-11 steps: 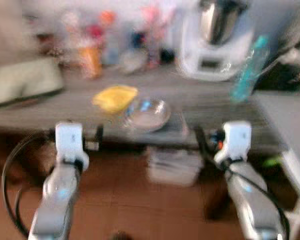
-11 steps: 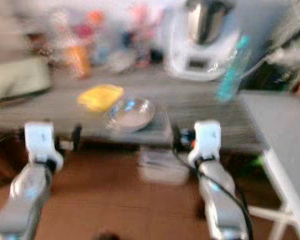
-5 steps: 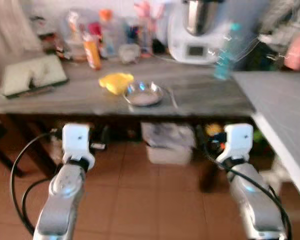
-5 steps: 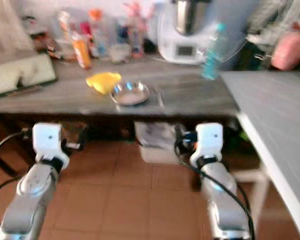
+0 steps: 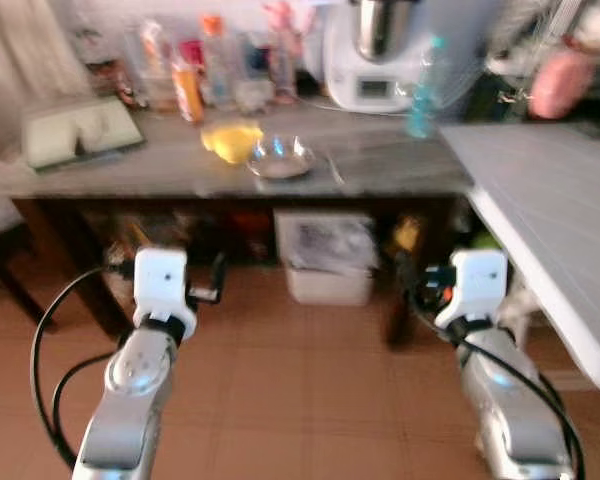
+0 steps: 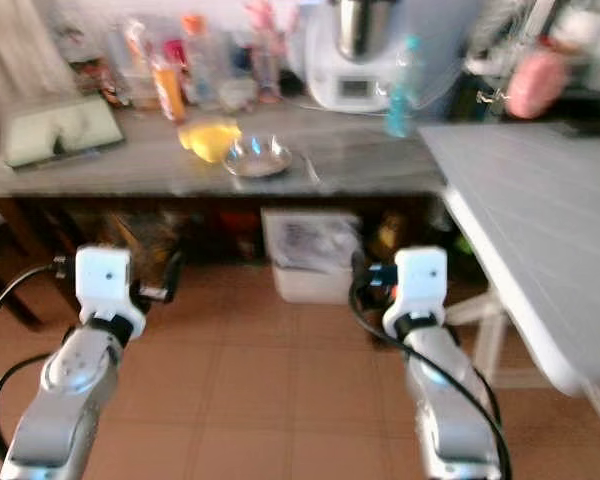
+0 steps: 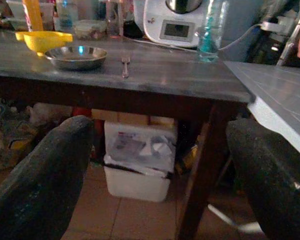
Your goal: Setting the table
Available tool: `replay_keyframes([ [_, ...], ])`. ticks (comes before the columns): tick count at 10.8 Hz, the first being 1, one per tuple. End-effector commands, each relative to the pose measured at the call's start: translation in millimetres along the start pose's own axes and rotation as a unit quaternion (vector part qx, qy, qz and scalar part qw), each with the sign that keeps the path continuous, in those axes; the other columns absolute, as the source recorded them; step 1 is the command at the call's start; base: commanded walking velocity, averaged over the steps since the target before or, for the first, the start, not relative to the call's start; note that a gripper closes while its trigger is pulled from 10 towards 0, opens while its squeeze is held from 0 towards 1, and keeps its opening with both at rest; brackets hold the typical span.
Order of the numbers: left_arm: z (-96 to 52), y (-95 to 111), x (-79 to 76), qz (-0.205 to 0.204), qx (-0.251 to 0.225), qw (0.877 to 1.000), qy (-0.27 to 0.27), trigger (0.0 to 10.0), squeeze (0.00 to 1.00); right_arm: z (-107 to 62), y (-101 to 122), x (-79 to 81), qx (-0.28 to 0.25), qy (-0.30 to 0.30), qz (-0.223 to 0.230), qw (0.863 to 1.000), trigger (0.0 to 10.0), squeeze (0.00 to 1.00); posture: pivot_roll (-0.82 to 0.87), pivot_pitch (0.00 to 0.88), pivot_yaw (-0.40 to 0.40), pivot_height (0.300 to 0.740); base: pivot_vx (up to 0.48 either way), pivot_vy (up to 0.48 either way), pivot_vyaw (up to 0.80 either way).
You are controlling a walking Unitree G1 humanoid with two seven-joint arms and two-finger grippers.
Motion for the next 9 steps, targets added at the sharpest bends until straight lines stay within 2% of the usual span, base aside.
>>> replay_keyframes([
  [1,2.8,9,-5.7,-0.005,-0.020,1.000,-0.017,10.0,0.00,2.0,10,1.7,-0.016,0.005,-0.002,1.000,10.0,0.14,0.05,0.000,0.018,0.740,0.000,0.000,0.00],
  [3,4.6,12,-15.7,-0.008,-0.027,0.999,-0.034,10.0,0.00,3.8,11,4.2,-0.018,0.009,-0.004,1.000,10.0,0.14,0.05,0.000,0.016,0.740,0.000,0.000,0.00],
  [7,4.9,13,-20.2,-0.011,-0.031,0.998,-0.056,10.0,0.00,4.3,11,4.2,-0.017,0.009,-0.007,1.000,10.0,0.15,0.05,0.000,0.017,0.740,0.000,0.000,0.00],
  [9,4.7,13,-22.8,-0.015,-0.032,0.997,-0.063,10.0,0.00,4.4,11,4.8,-0.017,0.010,-0.008,1.000,10.0,0.14,0.05,0.000,0.016,0.740,0.000,-0.349,0.00],
])
Point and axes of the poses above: a point about 5 cm out from each wrist's last joint towards the gripper, its own z axis pointing out of the wrist towards the gripper, its own y axis along the axis of the wrist's last joint, x = y × z, the point moved 3 cm from there along z, pointing out of the wrist towards the gripper, and after that the axes turned 10 degrees about -z, right-handed, at the moved point
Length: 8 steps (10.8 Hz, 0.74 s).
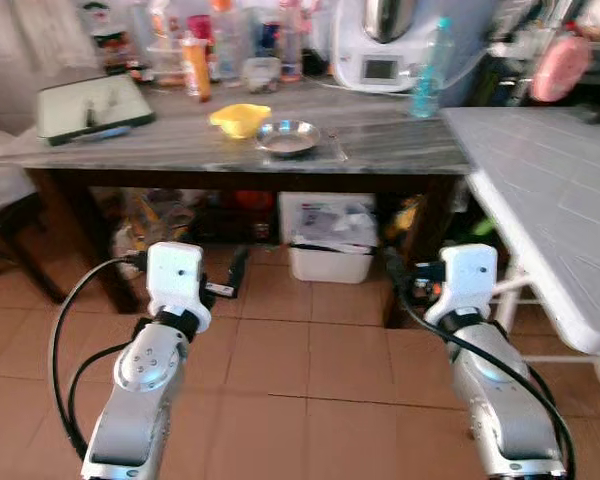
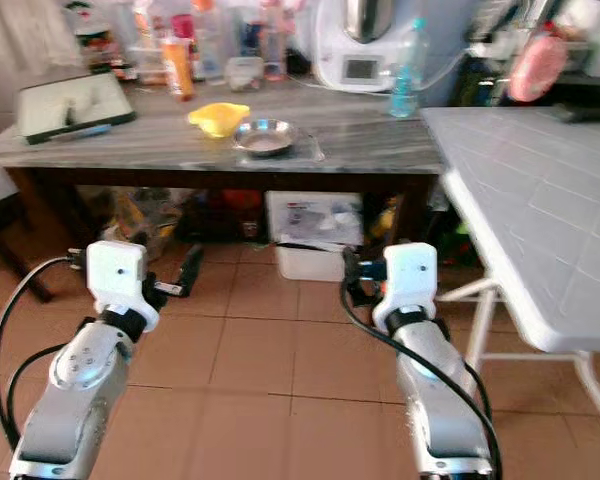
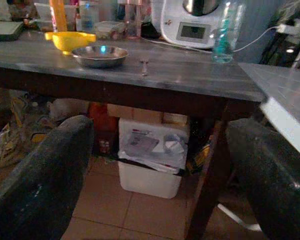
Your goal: Setting the table
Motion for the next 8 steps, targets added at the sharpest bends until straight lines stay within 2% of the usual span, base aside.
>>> replay_keyframes([
  [1,2.0,2.2,-3.9,-0.003,-0.003,1.000,-0.011,10.0,0.00,0.8,3.0,-4.1,-0.004,-0.004,-0.006,1.000,10.0,0.14,0.05,0.000,0.019,0.740,0.000,-0.480,0.00],
  [8,4.5,1.1,-8.3,-0.008,-0.001,1.000,-0.025,10.0,0.00,-1.2,3.6,-5.3,-0.002,-0.009,-0.011,1.000,10.0,0.14,0.03,0.000,0.027,0.740,0.000,-0.480,0.00],
])
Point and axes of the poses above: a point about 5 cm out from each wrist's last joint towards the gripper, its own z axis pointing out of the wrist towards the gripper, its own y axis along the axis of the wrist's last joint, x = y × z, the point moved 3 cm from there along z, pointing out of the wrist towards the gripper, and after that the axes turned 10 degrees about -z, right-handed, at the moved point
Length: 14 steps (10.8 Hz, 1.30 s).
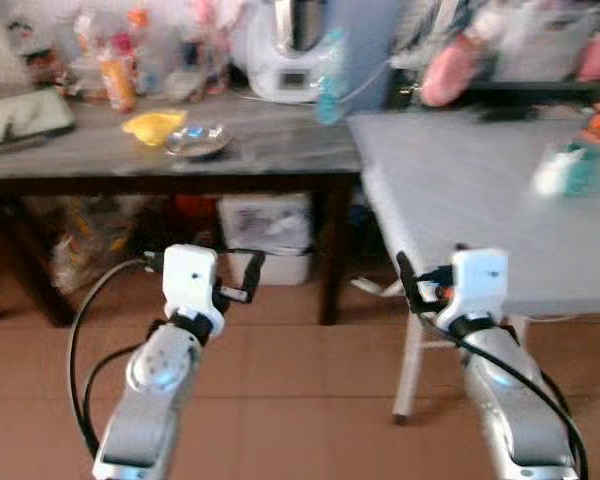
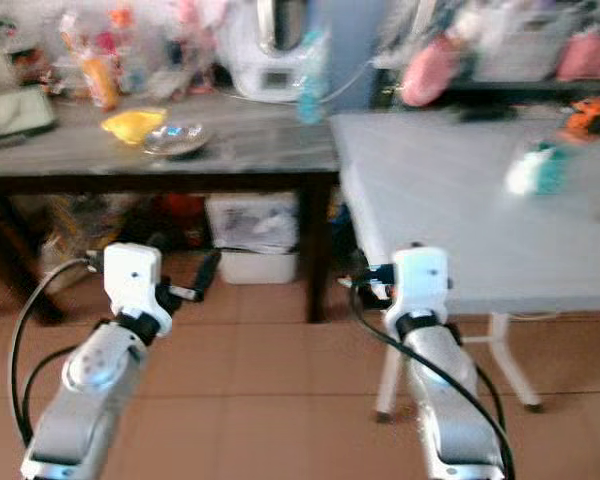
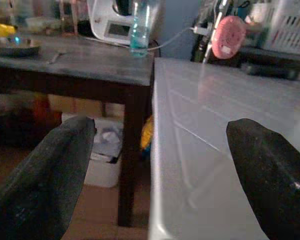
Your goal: Setting the table
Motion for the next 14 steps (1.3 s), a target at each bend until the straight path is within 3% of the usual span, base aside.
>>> replay_keyframes([
  [1,-1.9,0.6,5.6,-0.001,0.000,1.000,0.009,10.0,0.00,1.9,6.7,5.9,-0.009,0.006,0.001,1.000,10.0,0.14,0.03,0.000,0.030,0.740,0.000,-0.480,0.00],
  [10,4.5,5.1,2.6,-0.017,-0.009,1.000,0.003,10.0,0.00,0.7,7.6,5.3,-0.010,0.002,-0.010,1.000,10.0,0.15,0.03,0.007,0.035,0.740,0.000,-0.467,0.00],
  [14,5.0,7.5,5.6,-0.029,-0.016,0.999,0.006,10.0,0.00,1.0,7.6,5.9,-0.010,0.001,-0.010,1.000,10.0,0.16,0.03,0.006,0.033,0.740,0.000,0.000,0.00],
])
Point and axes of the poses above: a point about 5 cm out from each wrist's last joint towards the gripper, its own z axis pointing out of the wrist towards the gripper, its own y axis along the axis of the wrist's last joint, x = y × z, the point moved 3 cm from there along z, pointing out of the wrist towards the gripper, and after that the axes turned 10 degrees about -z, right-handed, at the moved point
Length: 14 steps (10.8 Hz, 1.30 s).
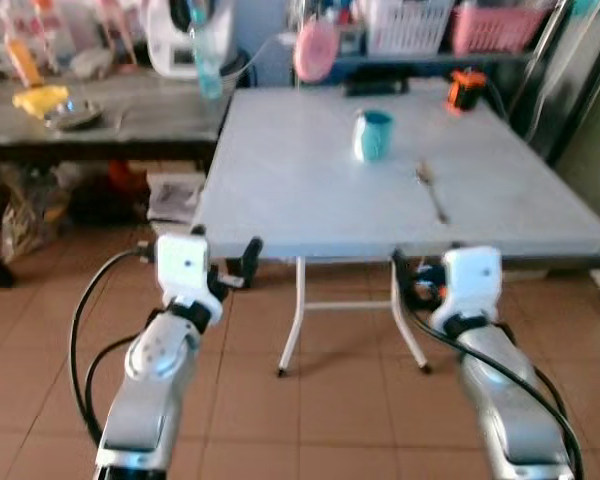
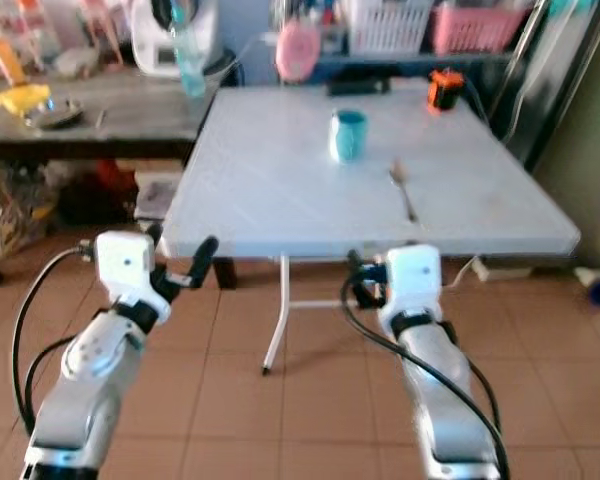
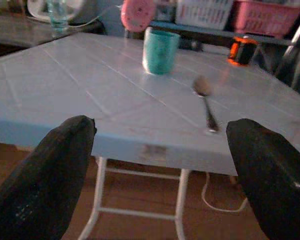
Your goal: Setting the table
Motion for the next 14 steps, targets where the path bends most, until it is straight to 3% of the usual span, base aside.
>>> replay_keyframes([
  [1,-0.4,3.0,3.8,0.004,-0.003,1.000,0.002,10.0,0.00,2.0,7.8,3.6,-0.013,0.004,0.003,1.000,10.0,0.16,0.03,0.005,0.032,0.740,0.000,0.000,0.00],
  [5,0.2,3.0,1.5,0.004,-0.003,1.000,-0.006,10.0,0.00,3.0,9.4,-1.6,-0.016,-0.010,-0.009,1.000,10.0,0.17,0.02,0.003,0.037,0.740,0.000,0.000,0.00],
  [14,0.5,0.7,-1.6,0.005,0.004,1.000,-0.013,10.0,0.00,0.8,8.8,-2.9,-0.014,-0.019,-0.006,1.000,10.0,0.17,0.02,0.014,0.041,0.740,0.000,-0.314,0.00],
])
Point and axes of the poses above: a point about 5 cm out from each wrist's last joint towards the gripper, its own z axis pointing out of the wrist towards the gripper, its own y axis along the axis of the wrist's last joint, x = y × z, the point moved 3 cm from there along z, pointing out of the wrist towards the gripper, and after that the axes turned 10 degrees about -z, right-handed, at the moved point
